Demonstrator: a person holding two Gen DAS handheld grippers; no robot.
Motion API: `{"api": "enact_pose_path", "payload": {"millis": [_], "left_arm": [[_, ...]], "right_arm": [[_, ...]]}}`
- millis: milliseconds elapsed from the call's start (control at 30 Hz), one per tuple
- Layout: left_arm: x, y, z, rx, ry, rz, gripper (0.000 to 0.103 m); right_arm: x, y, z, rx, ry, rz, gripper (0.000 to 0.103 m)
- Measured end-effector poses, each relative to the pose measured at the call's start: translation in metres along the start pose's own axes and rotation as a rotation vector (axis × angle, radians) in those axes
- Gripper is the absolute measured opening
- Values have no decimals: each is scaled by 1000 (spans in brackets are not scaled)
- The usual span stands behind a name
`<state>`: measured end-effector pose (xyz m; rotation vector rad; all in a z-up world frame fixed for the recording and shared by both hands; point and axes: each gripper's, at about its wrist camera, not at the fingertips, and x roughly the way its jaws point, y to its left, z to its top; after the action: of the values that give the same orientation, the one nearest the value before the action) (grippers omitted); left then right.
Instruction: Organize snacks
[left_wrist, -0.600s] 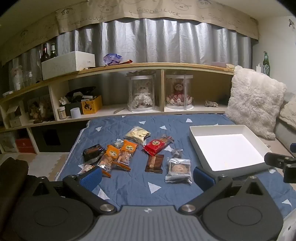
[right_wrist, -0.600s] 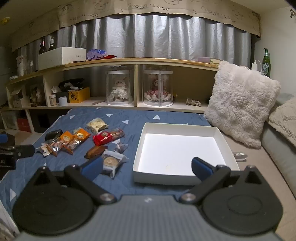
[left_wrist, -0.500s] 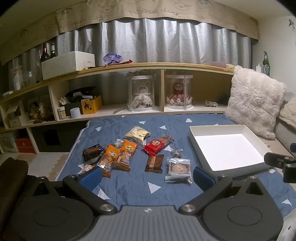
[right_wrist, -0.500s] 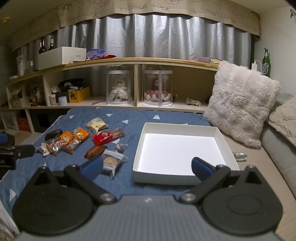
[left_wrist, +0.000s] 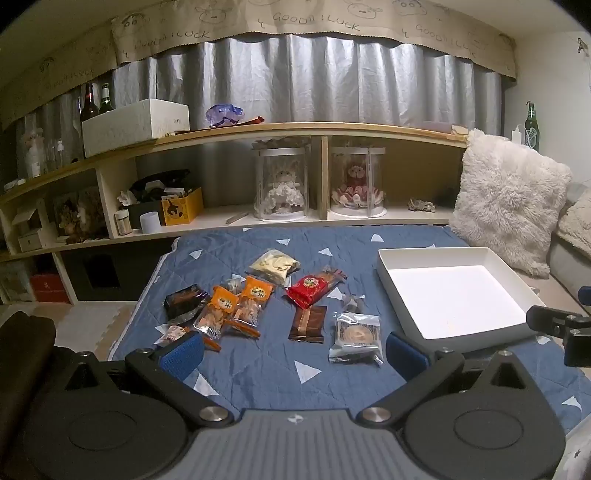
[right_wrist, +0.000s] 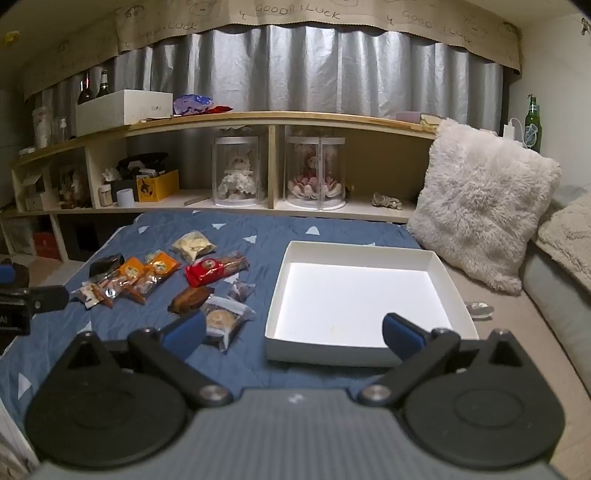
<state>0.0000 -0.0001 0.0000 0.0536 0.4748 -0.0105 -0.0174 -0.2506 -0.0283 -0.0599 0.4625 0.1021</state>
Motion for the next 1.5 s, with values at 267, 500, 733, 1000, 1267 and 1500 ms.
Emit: {"api": "enact_pose_path", "payload": {"millis": [267,500,733,1000,1267,1500], "left_arm": [[0,0,0,-1,2,0,103],[-1,-1,0,0,1,-2,103],[1,-7,-3,1,2,-4,103],[-1,-9,-5,1,5,-4,103],[-1,-10,-7,2,6,-5,103],[-1,-10,-7,1,7,-5,103]], "right_arm": [[0,0,1,-1,3,-1,102],[1,1,2,-1,4,-2,102],[2,0,-1,-5,10,-3,102],[2,0,0,-7,13,-6,102],[2,0,0,-7,15,-6,102],[1,-1,0,-6,15,-5,102]]}}
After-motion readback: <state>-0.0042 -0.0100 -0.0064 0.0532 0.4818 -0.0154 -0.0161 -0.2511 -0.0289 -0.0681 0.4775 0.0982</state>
